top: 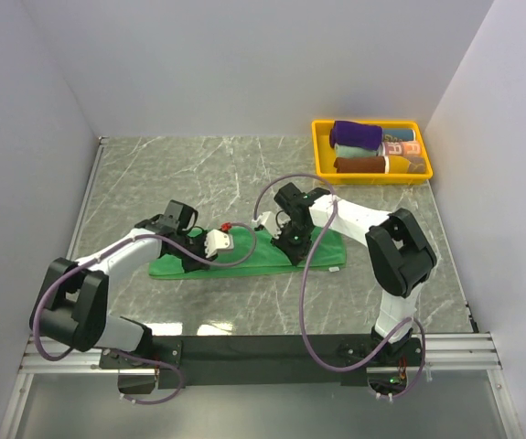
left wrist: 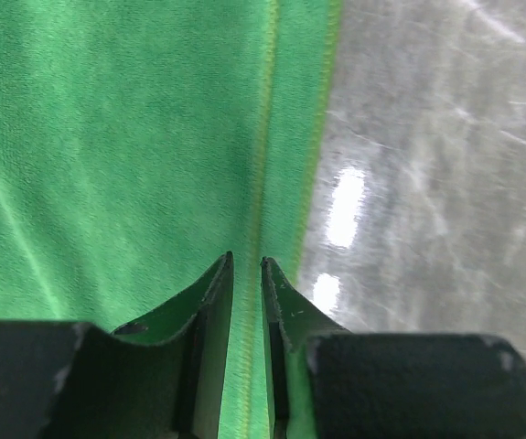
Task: Roll the towels
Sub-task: Fold the towel
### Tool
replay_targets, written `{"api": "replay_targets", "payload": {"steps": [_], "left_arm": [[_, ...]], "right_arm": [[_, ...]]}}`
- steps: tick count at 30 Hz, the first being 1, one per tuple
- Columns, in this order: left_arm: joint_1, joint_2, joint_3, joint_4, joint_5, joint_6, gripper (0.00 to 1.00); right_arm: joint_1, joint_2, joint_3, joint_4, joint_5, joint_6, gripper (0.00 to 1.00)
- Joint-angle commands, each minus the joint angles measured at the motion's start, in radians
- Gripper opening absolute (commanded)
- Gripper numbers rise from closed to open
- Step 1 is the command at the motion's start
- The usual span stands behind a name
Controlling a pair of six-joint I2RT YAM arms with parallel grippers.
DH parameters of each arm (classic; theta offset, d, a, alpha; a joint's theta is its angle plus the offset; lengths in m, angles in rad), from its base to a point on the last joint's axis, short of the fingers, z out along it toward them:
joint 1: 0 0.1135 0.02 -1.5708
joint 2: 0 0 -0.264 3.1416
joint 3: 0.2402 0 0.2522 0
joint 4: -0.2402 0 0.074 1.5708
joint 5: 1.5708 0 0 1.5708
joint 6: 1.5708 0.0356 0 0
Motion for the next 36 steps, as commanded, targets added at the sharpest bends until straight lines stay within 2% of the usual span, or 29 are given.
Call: {"api": "replay_targets", "payload": {"steps": [1, 11, 20, 21, 25, 30, 36], "left_arm": [[-0.023, 0.013, -0.018, 0.077, -0.038, 0.007, 0.25], [-0.058, 0.049, -0.059, 0.128, -0.086, -0.001, 0.28], [-0.06, 0.062, -0.044, 0.117, -0.098, -0.017, 0.17], [-0.06, 0.057, -0.042, 0.105, -0.094, -0.013, 0.17], [-0.06, 0.02, -0.032, 0.062, -0.055, -0.009, 0.28], [-0.06, -0.015, -0.002, 0.071, -0.014, -0.053, 0.28], [-0.071, 0.046, 0.019, 0.105, -0.038, -0.079, 0.25]], "right_arm": [[-0.008, 0.002, 0.032, -0.03, -0.027, -0.007, 0.0], [-0.015, 0.013, 0.035, -0.032, -0.029, -0.001, 0.0], [-0.02, 0.019, 0.041, -0.04, -0.03, -0.009, 0.0], [-0.02, 0.022, 0.043, -0.041, -0.03, -0.007, 0.0], [-0.02, 0.025, 0.047, -0.044, -0.033, -0.009, 0.0], [-0.02, 0.025, 0.046, -0.04, -0.033, -0.006, 0.0], [-0.02, 0.031, 0.049, -0.03, -0.032, 0.004, 0.0]]}}
